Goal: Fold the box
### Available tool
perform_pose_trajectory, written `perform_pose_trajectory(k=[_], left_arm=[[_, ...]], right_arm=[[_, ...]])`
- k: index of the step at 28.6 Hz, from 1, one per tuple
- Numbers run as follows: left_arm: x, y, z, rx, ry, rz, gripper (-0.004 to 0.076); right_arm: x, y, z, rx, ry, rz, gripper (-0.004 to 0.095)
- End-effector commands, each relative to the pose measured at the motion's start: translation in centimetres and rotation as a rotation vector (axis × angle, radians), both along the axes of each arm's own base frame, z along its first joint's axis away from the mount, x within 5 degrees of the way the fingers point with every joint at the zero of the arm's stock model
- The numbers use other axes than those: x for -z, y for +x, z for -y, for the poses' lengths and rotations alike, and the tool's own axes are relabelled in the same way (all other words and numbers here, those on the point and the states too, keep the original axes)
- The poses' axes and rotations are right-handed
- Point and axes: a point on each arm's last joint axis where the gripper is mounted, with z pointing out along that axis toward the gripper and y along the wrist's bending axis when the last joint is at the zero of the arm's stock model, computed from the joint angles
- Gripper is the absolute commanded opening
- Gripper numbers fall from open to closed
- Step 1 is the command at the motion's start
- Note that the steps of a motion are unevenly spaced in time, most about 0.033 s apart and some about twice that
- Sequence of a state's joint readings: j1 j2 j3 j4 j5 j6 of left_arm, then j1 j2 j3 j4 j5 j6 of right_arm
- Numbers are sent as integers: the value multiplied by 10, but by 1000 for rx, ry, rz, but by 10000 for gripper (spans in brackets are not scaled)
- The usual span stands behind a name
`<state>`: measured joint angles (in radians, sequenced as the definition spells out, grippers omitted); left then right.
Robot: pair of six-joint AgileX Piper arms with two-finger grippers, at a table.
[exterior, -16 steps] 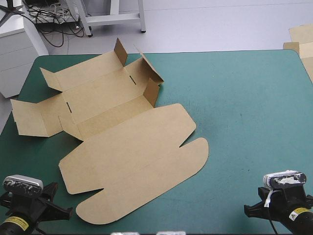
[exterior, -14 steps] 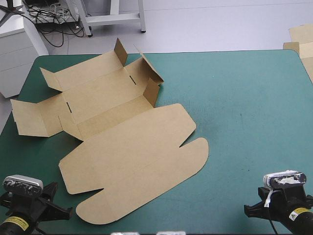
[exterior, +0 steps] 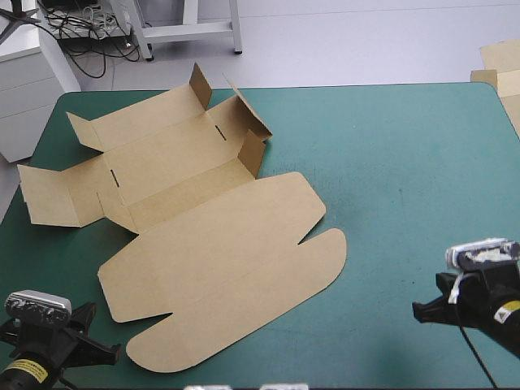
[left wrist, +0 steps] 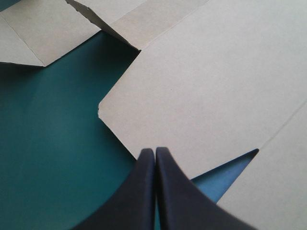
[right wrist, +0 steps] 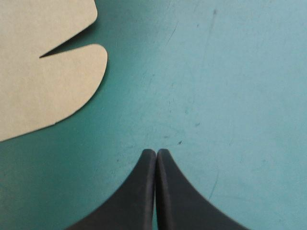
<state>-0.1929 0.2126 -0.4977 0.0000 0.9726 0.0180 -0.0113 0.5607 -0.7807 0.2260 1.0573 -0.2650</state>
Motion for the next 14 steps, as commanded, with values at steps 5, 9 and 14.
perform_pose_trajectory(k=[5, 9, 14], left_arm=[[-12, 5, 1, 0, -16, 71, -10], [-12, 5, 1, 0, -16, 71, -10], [-12, 5, 1, 0, -16, 71, -10]], right_arm=[[-70, 70, -2, -47, -6, 15, -12], [-96, 109, -8, -82, -5, 27, 2], [-115, 158, -36, -185, 5, 20, 3]])
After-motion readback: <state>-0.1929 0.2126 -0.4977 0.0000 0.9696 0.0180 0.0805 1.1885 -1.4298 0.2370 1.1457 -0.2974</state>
